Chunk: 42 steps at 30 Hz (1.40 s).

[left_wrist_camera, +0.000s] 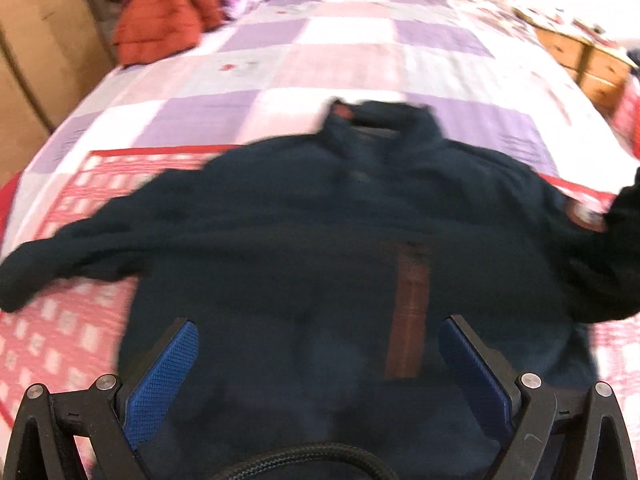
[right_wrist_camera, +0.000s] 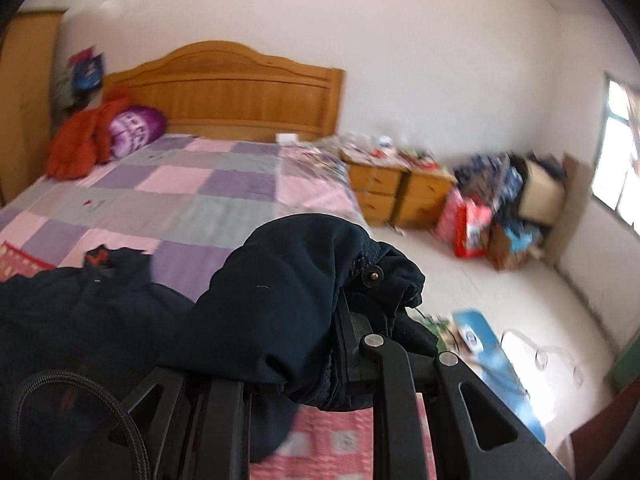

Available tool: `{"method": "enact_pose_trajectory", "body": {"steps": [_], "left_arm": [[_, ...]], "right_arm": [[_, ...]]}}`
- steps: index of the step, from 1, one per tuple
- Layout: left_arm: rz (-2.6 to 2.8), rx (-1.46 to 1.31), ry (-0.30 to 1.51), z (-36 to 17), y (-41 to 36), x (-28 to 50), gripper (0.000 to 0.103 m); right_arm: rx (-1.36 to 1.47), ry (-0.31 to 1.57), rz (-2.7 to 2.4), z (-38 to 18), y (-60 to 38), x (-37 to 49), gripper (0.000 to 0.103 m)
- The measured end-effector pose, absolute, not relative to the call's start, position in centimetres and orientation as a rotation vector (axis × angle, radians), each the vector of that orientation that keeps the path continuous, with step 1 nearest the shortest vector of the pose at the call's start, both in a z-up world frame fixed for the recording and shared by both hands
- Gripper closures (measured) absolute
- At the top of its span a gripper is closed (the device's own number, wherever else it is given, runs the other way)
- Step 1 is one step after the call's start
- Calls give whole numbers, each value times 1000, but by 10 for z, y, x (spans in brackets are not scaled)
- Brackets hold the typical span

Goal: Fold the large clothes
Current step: 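Carry the gripped sleeve with the right tool across the jacket body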

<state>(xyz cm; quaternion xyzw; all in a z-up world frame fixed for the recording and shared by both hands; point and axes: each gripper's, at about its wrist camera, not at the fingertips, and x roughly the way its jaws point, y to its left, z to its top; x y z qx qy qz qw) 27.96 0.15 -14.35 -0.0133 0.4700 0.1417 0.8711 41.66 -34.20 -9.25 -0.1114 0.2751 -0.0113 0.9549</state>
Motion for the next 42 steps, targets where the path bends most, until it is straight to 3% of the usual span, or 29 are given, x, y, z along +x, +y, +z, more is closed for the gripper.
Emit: {"method": "enact_pose_trajectory", "body": {"steps": [4,8,17,18,22,25,31,38,42], "left_arm": [[361,-21,974,-138,74,261,4],[419,-32,970,-138,142,243,4],[504,-38,976,-157,242,216,4],[505,-40,978,-158,246,215,4],[505,-67,1000,-172,253,216,4],[494,-84,1000,-174,249,219,4],[476,-106,975,-159,243,223,4],[500,-132,943,-138,257,217,4],[521,-142,938,-133,267,212,4]], "right_arm": [[-359,567,-11,-102,-221,435,83],[-536,595,-36,-151,-101,455,83],[-1261,586,-13,-339,108,445,77],[-1341,558,-27,-356,121,441,72],[-1607,359,-90,-399,142,419,35],[-1711,252,-70,-400,146,411,22],[-1890,225,102,-374,158,409,3],[-2141,129,283,-341,175,390,0],[-2098,111,286,-309,199,393,0]]}}
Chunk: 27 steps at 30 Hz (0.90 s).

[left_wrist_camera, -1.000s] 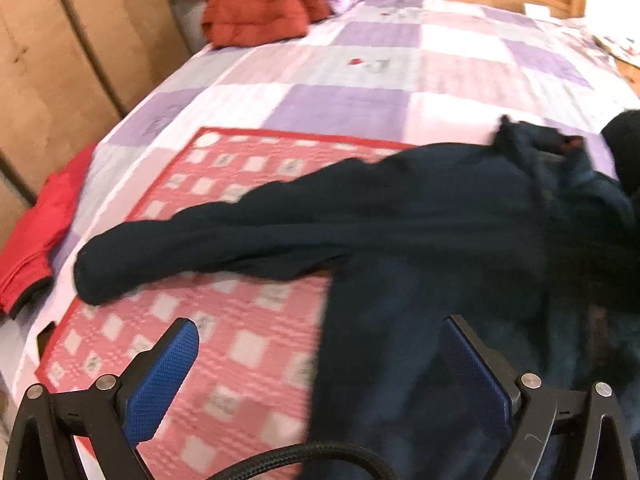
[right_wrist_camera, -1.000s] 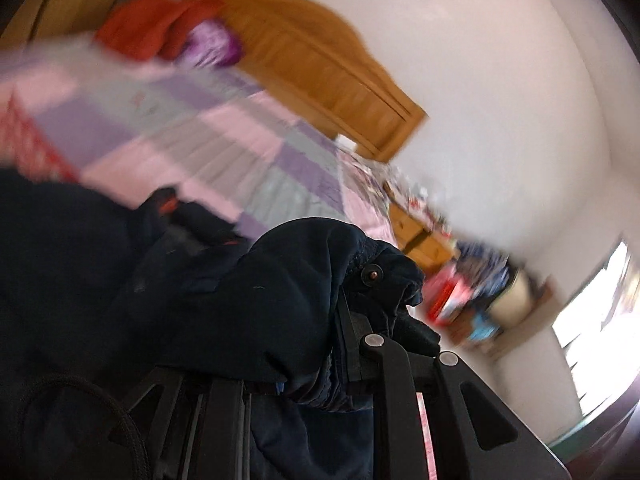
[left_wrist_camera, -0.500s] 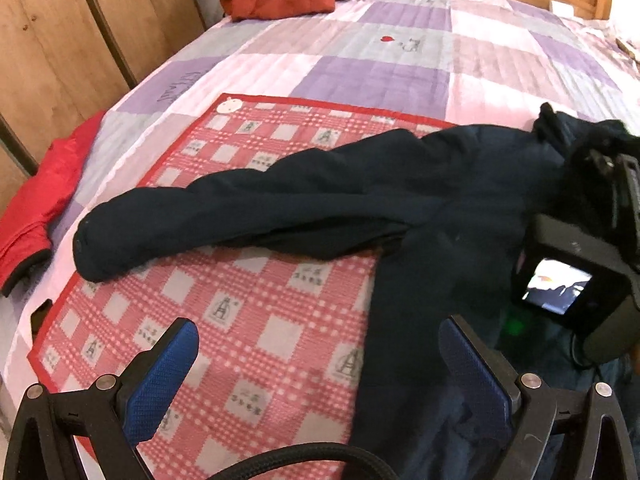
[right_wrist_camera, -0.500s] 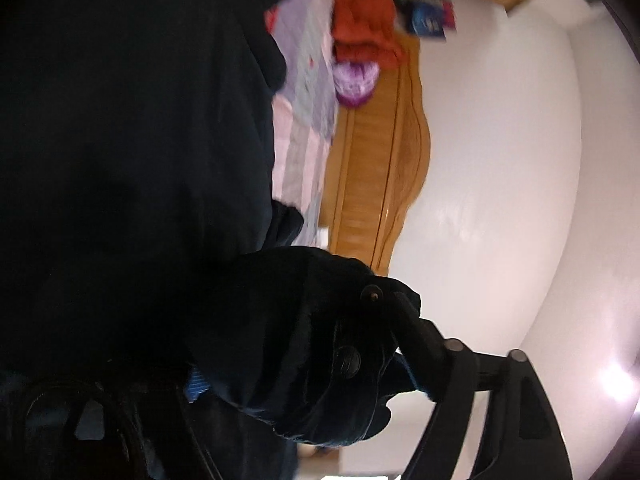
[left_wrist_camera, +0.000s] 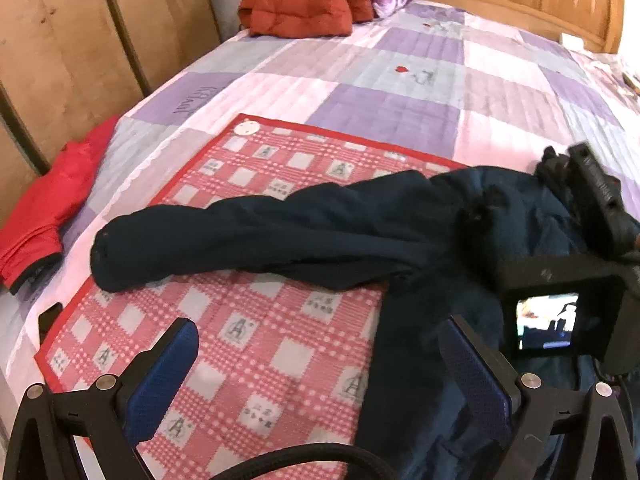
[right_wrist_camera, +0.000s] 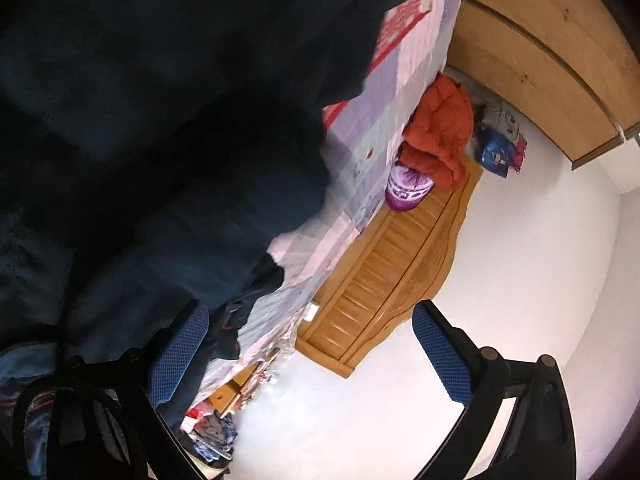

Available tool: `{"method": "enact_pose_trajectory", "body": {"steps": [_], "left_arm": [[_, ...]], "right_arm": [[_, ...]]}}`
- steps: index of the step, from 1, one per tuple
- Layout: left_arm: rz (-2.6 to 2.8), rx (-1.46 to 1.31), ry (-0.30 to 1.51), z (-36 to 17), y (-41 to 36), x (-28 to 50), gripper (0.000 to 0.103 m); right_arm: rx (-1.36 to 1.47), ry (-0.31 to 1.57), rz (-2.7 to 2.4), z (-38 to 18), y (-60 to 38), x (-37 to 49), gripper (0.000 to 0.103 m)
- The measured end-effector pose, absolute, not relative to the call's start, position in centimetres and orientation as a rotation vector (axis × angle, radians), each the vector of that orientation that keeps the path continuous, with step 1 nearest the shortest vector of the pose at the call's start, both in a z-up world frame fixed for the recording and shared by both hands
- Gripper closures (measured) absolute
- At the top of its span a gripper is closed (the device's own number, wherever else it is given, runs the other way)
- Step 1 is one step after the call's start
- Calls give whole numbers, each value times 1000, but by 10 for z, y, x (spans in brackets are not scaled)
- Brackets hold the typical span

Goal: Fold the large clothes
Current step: 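Carry the gripped sleeve with the right tool across the jacket body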

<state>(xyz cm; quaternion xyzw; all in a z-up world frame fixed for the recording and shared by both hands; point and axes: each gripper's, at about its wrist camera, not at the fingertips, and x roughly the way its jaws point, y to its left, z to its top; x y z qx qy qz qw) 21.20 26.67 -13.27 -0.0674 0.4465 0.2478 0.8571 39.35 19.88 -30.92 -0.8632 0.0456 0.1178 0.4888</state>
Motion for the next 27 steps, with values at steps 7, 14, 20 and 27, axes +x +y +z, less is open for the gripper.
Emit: {"method": "enact_pose_trajectory", "body": {"steps": [7,14,20,27], "left_arm": [[524,-142,940,-134,274,217,4],[444,-90,954,-151,247,249,4],[287,-28,958,-189,193,332,4],[212,35,1028,-252,152,435,4]], "right_arm": [[-1352,402,303,-209,195,384,0],[-566,629,334,-154,34,364,0],[-82,848,65,-207,-131,368,0],[-41,923,-24,-275,-187,419,0]]}}
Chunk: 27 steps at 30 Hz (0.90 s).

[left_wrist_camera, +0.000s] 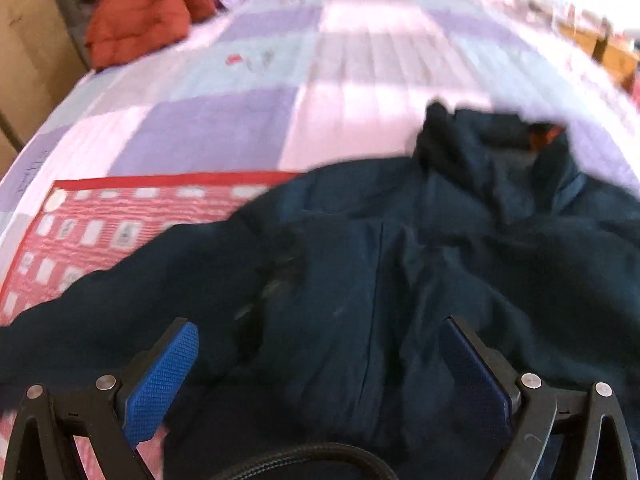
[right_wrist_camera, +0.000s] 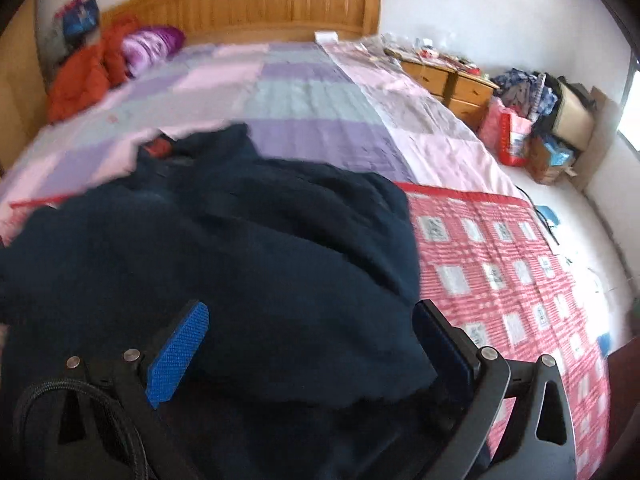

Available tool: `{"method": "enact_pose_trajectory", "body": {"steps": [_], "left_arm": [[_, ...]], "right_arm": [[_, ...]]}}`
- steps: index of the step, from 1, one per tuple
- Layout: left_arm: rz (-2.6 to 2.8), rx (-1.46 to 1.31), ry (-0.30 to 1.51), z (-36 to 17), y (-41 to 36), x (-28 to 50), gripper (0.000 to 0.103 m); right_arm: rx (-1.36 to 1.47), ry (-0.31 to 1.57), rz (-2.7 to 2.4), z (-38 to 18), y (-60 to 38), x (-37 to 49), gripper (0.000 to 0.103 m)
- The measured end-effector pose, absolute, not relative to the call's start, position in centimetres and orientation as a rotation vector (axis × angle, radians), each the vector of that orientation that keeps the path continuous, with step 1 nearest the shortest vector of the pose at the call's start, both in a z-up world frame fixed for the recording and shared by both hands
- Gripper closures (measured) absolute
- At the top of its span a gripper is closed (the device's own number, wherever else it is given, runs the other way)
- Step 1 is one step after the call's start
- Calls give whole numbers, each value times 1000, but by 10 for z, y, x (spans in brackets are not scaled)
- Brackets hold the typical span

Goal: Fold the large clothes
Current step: 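Carry the gripped sleeve with the right tool across the jacket body, then open the right tool to release the sleeve onto the jacket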

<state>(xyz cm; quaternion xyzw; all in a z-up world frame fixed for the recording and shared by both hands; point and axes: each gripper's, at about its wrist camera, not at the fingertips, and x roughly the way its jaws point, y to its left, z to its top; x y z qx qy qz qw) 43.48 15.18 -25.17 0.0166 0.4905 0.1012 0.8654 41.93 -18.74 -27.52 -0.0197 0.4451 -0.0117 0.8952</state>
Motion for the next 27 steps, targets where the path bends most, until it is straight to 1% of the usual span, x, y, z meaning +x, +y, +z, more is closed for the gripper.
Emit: {"method": "enact_pose_trajectory", "body": {"steps": [3,6,9,12,14,16,19,22,25,27], "left_arm": [[238,29,1124,-289,159,452,2],[218,-67,1131,-303,168,446,2],[234,-60,1120,-303,165,438,2],[229,-47,1114,-306,159,434,2],[229,-36,1111,-309,160,435,2],[229,-35,1112,-309,159,436,2],[224,-27,1112,-310,159,434,2],[199,-22,1103,-311,154,429,0],[199,-1,1101,-313,152,428,0],[204,5,1104,-312,152,429,0]], "right_arm": [[51,993,-58,-317,-221,457,0],[113,992,-45,-324,-244,466,0],[45,941,-34,-306,-235,456,0],[47,778,3,-264,-226,438,0],[54,716,-30,-251,-221,442,0],[114,766,16,-258,-220,464,0],[-15,896,-119,-298,-223,506,1],[139,1014,-90,-333,-257,524,0],[40,973,-80,-333,-247,516,0],[63,964,-77,-328,-251,506,0]]}}
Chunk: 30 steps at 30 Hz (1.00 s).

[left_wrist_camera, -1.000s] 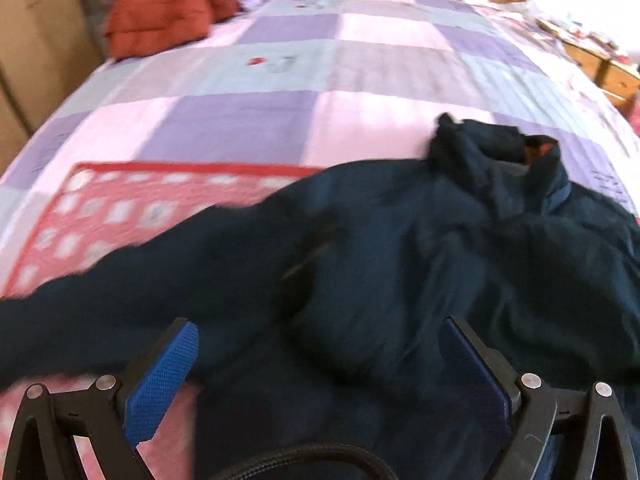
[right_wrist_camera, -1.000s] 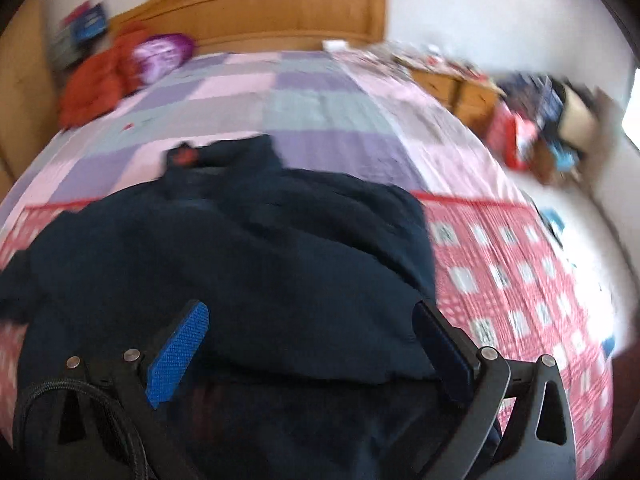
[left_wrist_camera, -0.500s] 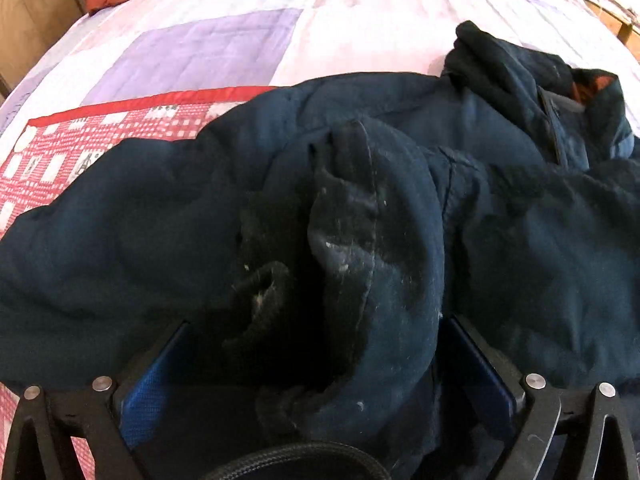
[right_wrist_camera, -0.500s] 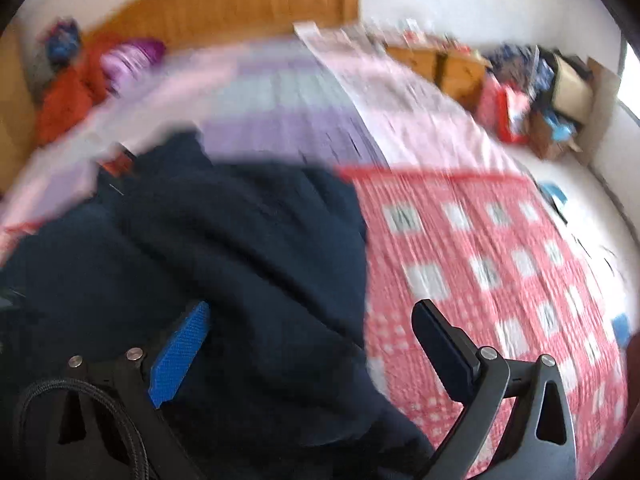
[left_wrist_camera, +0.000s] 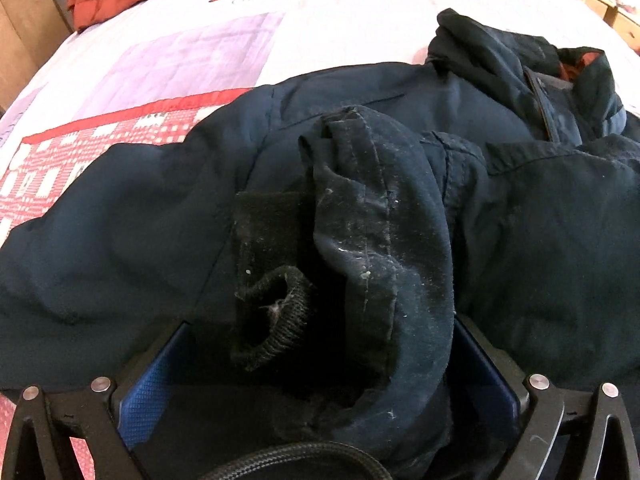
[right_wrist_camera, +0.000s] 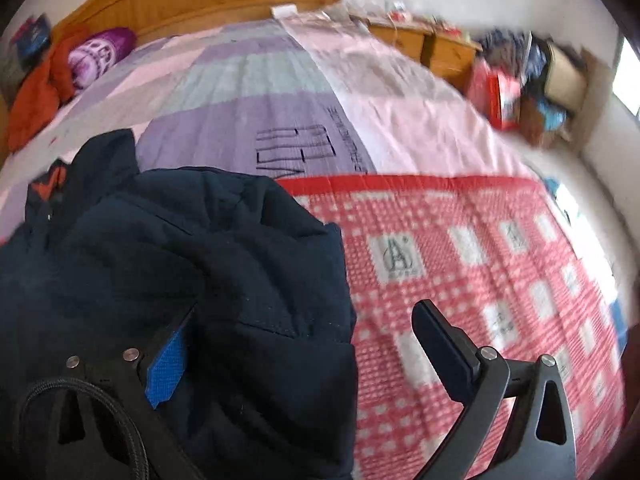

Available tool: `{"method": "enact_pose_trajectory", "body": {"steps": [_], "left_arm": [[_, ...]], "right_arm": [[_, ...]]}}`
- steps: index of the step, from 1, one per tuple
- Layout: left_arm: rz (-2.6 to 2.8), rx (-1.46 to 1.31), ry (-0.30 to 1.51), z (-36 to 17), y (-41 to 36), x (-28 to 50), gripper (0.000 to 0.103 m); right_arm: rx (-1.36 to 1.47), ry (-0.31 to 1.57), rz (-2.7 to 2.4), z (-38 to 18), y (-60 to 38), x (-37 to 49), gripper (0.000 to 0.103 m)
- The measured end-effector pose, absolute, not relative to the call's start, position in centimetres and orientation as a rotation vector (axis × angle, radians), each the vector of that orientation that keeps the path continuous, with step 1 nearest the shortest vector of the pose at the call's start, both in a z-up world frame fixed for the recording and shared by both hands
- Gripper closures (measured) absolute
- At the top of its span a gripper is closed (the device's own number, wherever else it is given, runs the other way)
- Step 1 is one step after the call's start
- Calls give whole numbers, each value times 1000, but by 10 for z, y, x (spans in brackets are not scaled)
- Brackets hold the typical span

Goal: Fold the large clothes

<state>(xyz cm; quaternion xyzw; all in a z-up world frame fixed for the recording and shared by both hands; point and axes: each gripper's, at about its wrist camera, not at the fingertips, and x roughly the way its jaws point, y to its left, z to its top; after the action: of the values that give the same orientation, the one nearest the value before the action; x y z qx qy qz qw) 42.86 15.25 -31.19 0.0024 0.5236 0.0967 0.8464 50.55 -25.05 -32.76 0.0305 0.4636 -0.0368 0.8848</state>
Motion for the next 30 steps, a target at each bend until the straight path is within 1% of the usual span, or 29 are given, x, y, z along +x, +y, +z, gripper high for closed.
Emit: {"method": "enact_pose_trajectory", "body": {"steps": [3,5,7,8,11,13,16,19,22,24,26,28,30], "left_arm": [[208,30,1087,-304,149,427,1],[205,34,1093,-305,150,426,1],[200,8,1105,-309,156,426,0],[198,-5,1110,-310,158,426,0],[197,5,1110,-311,156,425,0],[201,30,1106,-309,153,424,0],[205,39,1107,-309,151,421,0],[212,31,1110,-309,151,418,0],[220,27,1118,-310,150,418,0],[221,33,1122,-308,149,417,0],[215,50,1122,-307,147,415,0],[209,58,1119,-305,146,413,1],[207,62,1110,-301,144,411,1]], "right_arm": [[86,910,-99,-309,-264,494,0],[46,852,-98,-293,-265,457,0],[7,878,-133,-296,-277,430,0],[13,920,-167,-309,-288,419,0],[100,1039,-280,-340,-331,394,0],[134,1027,-307,-337,-344,383,1],[67,960,-239,-316,-326,374,2],[19,910,-88,-298,-288,371,2],[-90,965,-50,-313,-261,373,2],[-28,1049,-130,-333,-279,368,2],[58,1091,-238,-339,-305,355,2],[146,1064,-255,-329,-317,342,2],[123,981,-204,-307,-303,344,2]]}}
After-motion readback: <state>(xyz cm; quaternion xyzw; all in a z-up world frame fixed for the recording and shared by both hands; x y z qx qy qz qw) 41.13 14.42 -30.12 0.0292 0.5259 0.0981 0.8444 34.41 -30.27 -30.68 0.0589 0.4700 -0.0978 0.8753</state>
